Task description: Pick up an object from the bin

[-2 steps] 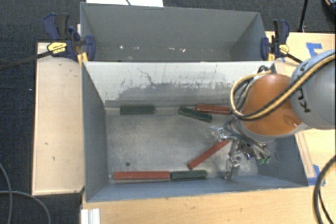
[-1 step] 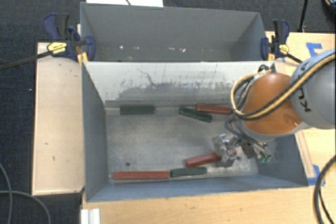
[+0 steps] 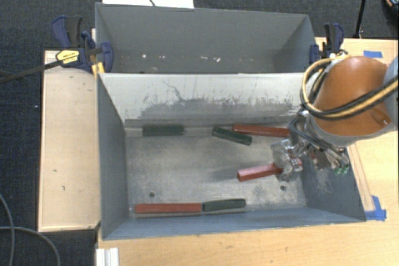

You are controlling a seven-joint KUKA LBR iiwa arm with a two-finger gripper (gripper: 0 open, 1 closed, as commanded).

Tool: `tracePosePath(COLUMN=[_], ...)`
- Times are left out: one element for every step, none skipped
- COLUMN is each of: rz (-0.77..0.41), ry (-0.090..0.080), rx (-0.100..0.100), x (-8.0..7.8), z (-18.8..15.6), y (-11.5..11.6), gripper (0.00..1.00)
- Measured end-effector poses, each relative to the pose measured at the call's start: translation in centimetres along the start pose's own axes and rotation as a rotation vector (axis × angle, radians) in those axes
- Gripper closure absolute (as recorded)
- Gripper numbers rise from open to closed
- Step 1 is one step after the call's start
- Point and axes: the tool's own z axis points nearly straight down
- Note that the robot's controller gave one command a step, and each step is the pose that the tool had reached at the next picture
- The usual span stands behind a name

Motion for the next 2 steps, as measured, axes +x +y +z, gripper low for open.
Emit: tracePosePath(rz=[-0.006, -0.178], ry=[-0.002, 0.003], rx=[0.000, -0.002], x=[-1.2, 0.4], z=[-7.5, -10.4], y=[0.4, 0.7], gripper=[1.00, 1.00])
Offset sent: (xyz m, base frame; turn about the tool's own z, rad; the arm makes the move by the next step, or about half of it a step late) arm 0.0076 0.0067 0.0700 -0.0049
